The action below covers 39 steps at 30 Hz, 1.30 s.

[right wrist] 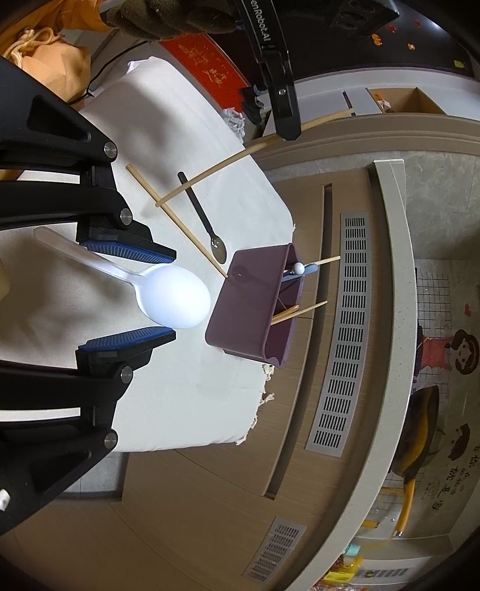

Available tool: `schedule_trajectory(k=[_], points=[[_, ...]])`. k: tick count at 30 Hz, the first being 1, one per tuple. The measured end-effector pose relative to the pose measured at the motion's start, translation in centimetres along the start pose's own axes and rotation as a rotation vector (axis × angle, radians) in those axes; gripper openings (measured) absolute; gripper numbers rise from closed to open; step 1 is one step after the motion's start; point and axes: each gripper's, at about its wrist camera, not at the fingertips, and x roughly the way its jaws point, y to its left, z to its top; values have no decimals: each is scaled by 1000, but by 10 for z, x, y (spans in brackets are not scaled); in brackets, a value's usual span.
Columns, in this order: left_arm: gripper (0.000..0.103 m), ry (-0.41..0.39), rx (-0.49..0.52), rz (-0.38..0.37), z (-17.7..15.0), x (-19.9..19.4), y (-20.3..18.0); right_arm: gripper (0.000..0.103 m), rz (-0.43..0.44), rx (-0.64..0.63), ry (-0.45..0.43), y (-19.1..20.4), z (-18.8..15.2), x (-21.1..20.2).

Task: Organize utensils
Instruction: 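Lift the chopstick and white spoon up and carry them over the purple caddy, then lower the chopstick and white spoon into the caddy and open both grippers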

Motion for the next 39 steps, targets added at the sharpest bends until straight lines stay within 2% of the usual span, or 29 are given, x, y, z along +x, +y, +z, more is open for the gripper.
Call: schedule_trajectory(k=[5, 10, 13, 16, 18, 22, 26, 29, 31, 36, 39], points=[[6, -68, 44, 26, 24, -13, -9, 34, -44, -48, -82, 1, 20, -17], [6, -184, 107, 76, 81, -19, -16, 34, -153, -159, -292, -3, 81, -51], [6, -248, 101, 75, 119, -14, -16, 34, -172, -180, -400, -7, 126, -62], [6, -297, 103, 83, 146, 1, -15, 34, -184, -183, -476, -11, 157, -56], [6, -317, 107, 86, 159, 15, -13, 34, -183, -176, -494, -14, 171, -42], [6, -318, 88, 90, 178, 58, 0, 34, -175, -148, -492, -29, 183, 5], [6, -256, 16, 83, 179, 113, 24, 34, -166, -120, -423, -42, 180, 61], [6, -188, -21, 94, 165, 151, 42, 34, -165, -111, -362, -48, 170, 101], [6, -113, -55, 88, 150, 180, 56, 34, -163, -111, -321, -50, 159, 123], [6, 7, -90, 75, 118, 223, 73, 34, -147, -119, -217, -49, 133, 170], [8, 44, -101, 66, 105, 233, 77, 34, -117, -109, -164, -49, 120, 191]])
